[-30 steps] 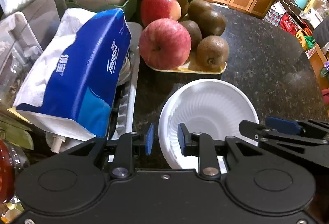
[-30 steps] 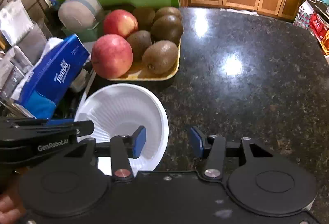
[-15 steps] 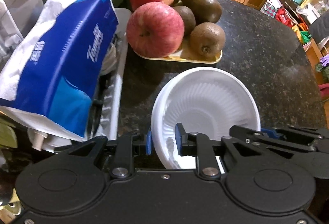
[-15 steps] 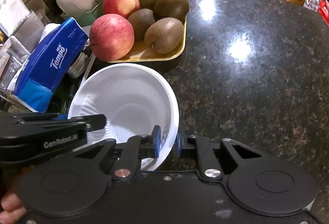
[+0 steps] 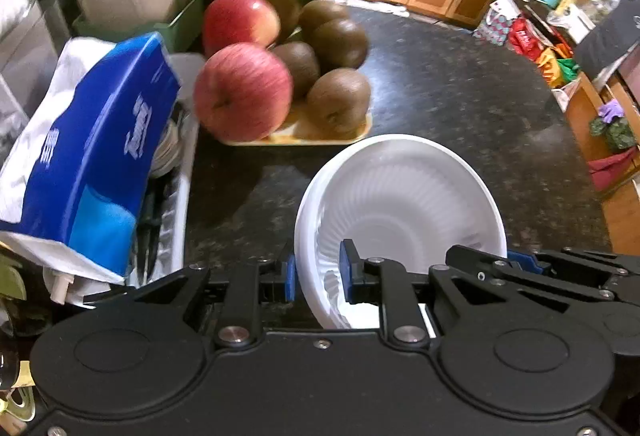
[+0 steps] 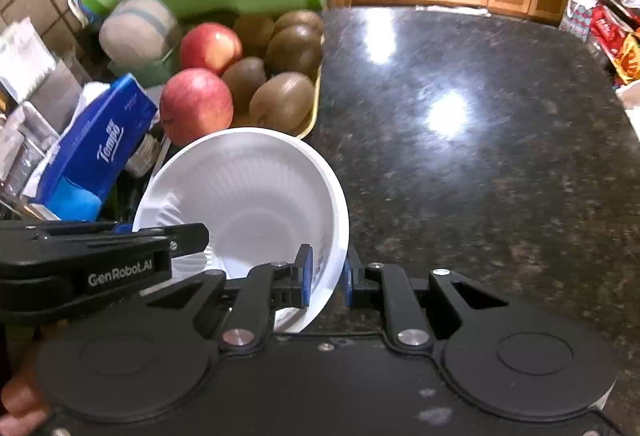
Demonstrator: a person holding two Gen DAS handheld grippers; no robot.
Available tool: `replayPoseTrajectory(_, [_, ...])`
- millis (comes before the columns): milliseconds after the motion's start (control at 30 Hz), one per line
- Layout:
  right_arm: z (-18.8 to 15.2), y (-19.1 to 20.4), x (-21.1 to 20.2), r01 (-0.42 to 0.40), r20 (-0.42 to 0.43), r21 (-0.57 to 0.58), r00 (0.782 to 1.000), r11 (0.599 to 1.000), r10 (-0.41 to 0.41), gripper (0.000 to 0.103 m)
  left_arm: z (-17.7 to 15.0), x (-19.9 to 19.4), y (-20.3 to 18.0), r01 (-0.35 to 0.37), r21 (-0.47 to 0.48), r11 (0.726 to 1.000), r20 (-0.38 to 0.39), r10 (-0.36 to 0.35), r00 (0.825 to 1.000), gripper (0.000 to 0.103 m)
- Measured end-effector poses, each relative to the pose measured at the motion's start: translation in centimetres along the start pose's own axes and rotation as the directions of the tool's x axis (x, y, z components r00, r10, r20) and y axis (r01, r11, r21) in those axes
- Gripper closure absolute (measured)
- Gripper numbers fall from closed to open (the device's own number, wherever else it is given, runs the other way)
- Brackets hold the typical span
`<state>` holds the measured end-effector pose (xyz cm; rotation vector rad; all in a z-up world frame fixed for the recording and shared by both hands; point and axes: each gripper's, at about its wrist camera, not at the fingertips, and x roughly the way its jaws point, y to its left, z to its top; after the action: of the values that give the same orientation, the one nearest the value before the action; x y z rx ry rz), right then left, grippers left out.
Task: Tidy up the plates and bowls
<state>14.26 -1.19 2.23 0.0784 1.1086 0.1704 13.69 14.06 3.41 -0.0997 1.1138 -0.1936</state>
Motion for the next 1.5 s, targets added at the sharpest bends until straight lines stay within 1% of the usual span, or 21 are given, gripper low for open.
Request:
replayPoseTrajectory(200, [-0.9,-1.2,-3.8,0.027,0.064,0.027,0.998,0.999,-0.029,0.086,-0.1,-1.9,-2.8,0.015,0.056,0.998,0.038,-0.017,0.999,0.075])
replayPoseTrajectory(500, [-4.3,-4.6,-10.8,0.071,0.147,0.084,0.986,0.994,-0.083,0.085,-1.9,-4.8,-8.1,0.049,0.178,0.983,0.073,-0.063,0.995,0.075])
replayPoseTrajectory(667, [-7.3,-7.3,-14.1,0.098,0.174,0.144,0.977,0.985,-0.123,0.085,-3.9,-5.8,-11.2,0.094,0.245,0.965,0.061,-0.112,0.992,0.075])
replayPoseTrajectory(833, [-10.7,-9.9,-16.4,0.125,0.173,0.205,0.972,0.971,-0.162,0.085,-6.0,-6.1,-14.1,0.136,0.297,0.945,0.031,-0.152,0.988,0.075])
replayPoseTrajectory(1033, [-14.3,-11.9,-17.6,0.172,0.146,0.256,0.966,0.951,-0.214,0.084,-8.6,-5.8,-17.1,0.166,0.348,0.923,-0.012,-0.173,0.985,0.075])
replayPoseTrajectory(1167, [-16.0,-13.2,-17.9,0.183,0.131,0.287,0.965,0.941,-0.227,0.083,-9.8,-5.2,-18.5,0.174,0.369,0.913,-0.041,-0.171,0.984,0.075])
replayPoseTrajectory(1333, [-17.3,-14.3,-17.5,0.192,0.103,0.295,0.968,0.936,-0.230,0.084,-10.5,-4.2,-19.3,0.173,0.365,0.915,-0.072,-0.157,0.985,0.075])
replayPoseTrajectory(1500, [-17.8,-14.9,-16.5,0.191,0.078,0.299,0.972,0.935,-0.223,0.084,-11.3,-3.5,-19.7,0.177,0.346,0.921,-0.099,-0.152,0.983,0.075])
